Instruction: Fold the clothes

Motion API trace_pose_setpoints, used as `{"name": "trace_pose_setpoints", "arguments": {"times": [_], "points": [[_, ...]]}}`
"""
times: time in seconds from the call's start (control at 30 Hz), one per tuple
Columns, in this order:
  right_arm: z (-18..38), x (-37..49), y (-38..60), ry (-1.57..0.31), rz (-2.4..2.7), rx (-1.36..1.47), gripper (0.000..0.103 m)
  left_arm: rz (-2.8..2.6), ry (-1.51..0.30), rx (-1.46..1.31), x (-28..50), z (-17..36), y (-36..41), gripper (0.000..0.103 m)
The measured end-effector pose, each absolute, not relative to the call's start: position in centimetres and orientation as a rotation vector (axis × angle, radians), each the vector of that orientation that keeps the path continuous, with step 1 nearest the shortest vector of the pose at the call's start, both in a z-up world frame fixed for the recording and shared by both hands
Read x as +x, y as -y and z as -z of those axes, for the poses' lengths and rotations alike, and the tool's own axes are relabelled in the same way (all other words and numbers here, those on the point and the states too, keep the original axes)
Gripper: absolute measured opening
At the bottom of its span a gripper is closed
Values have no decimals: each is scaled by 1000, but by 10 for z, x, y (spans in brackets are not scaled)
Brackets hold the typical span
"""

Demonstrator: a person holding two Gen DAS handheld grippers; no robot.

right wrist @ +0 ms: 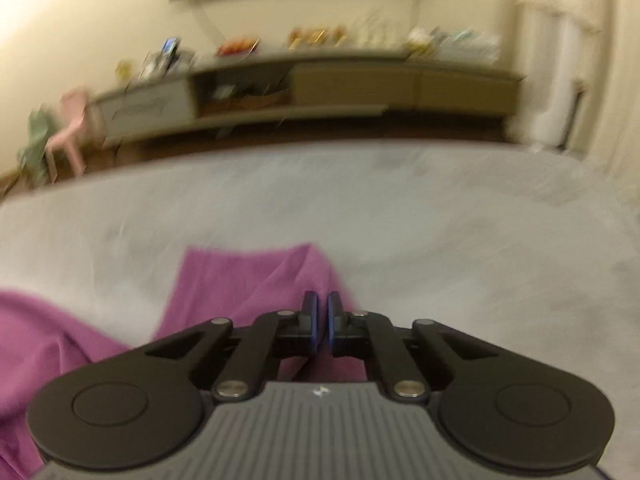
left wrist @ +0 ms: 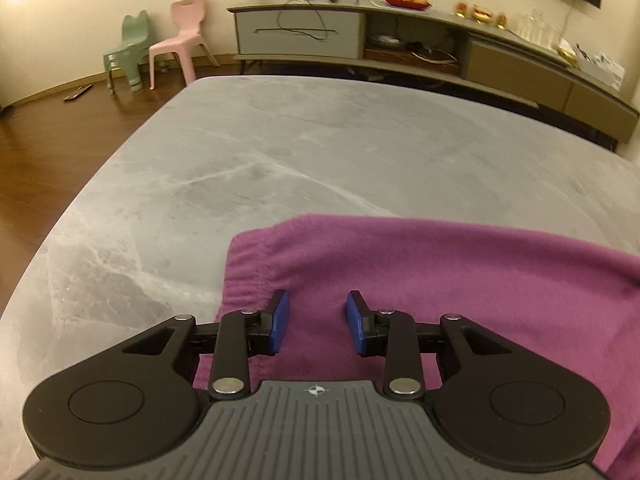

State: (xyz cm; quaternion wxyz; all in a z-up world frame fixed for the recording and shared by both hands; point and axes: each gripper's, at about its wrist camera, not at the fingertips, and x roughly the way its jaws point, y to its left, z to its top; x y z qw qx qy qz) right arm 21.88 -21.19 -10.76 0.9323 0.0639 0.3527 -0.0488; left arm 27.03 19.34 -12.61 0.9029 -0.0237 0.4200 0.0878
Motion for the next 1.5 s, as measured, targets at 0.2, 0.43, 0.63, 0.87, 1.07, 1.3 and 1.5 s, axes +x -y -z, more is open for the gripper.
{"name": "trace_pose_setpoints", "arguments": {"times": [0.2,0.43,0.63,0.87,1.07,1.3,1.5], "points": [[42,73,266,-534,282,267,4,-249,-844,-82,276,125,-212,35],[77,-28,284,-627,578,269,20,-351,-833,-120,272,123,-236,35],[44,23,225,-617,273,13,81,-337,-842,-101,259,118,-241,35],[113,116,268,-899,325,23,79,-290,-847,-86,254,114,-251,35],[131,134,312,-956,324,149,36,-358,-830,-58,269,115,-258,35],[117,143,331,-713,164,468,56,-487,-839,62,279,112,-253,34],[138,169,321,-890,276,126,45,-237,-857,215,266,105,-214,34]]}}
